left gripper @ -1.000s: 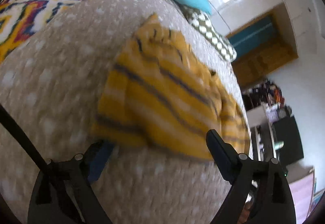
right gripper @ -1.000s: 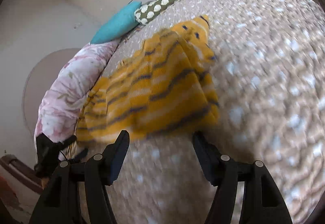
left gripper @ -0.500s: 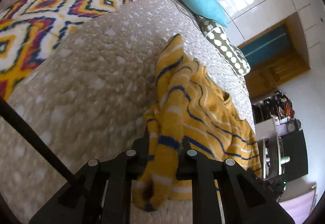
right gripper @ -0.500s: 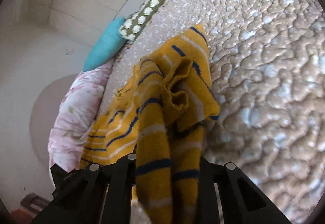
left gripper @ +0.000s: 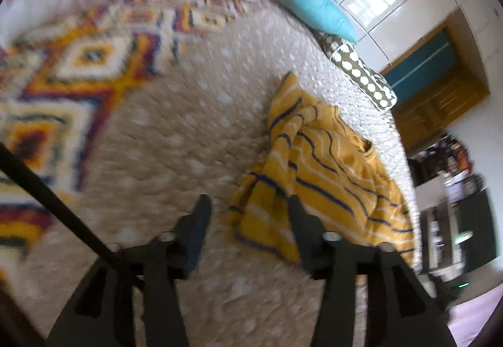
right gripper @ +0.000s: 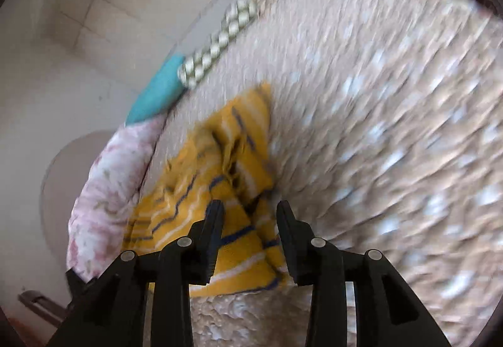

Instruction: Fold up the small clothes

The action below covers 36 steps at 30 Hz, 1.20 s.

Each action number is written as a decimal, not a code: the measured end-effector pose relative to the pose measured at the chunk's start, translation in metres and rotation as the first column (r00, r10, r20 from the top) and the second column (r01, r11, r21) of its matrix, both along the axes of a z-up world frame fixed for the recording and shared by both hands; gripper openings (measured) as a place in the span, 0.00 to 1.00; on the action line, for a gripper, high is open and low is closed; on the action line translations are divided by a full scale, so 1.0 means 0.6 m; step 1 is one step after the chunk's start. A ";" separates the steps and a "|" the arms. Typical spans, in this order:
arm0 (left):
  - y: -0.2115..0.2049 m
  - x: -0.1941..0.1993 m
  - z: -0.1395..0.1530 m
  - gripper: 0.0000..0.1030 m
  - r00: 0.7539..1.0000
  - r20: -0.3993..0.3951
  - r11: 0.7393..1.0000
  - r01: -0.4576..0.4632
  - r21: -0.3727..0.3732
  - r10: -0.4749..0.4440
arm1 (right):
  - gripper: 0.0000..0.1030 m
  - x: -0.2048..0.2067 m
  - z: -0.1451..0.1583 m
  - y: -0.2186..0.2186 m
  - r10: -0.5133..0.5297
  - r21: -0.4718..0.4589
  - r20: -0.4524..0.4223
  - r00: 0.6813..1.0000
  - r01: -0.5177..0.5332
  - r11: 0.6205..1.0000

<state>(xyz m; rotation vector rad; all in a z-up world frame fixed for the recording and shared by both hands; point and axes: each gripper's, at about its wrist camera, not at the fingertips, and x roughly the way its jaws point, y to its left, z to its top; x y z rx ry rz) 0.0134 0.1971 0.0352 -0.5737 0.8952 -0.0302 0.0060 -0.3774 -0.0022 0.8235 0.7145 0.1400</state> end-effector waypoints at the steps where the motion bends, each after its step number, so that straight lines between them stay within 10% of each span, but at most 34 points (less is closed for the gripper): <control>1: -0.005 -0.008 0.010 0.60 1.000 0.017 0.999 -0.006 0.044 0.005 | 0.38 -0.006 0.014 -0.005 -0.019 -0.019 0.024 1.000 0.019 1.000; 10: -0.145 -0.012 0.048 0.66 0.991 0.062 0.928 0.086 0.363 -0.116 | 0.36 0.058 0.071 0.112 0.246 -0.201 0.079 0.966 -0.227 0.953; 13: -0.181 -0.012 0.038 0.68 0.989 0.051 0.912 0.107 0.396 -0.138 | 0.31 0.099 0.035 0.136 0.267 -0.264 -0.021 0.963 -0.263 0.928; 16: -0.205 -0.006 0.024 0.69 0.989 0.029 0.890 0.117 0.441 -0.144 | 0.05 0.107 0.012 0.118 0.202 -0.299 -0.074 0.977 -0.215 0.930; 27: -0.216 -0.008 -0.010 0.71 0.993 -0.044 0.831 0.114 0.544 -0.108 | 0.16 0.046 0.091 0.136 0.132 -0.473 0.042 0.990 -0.097 0.876; 36: -0.221 -0.007 -0.029 0.75 0.991 -0.081 0.807 0.137 0.574 -0.111 | 0.16 0.057 0.029 0.160 0.160 -0.502 -0.053 0.986 -0.165 0.849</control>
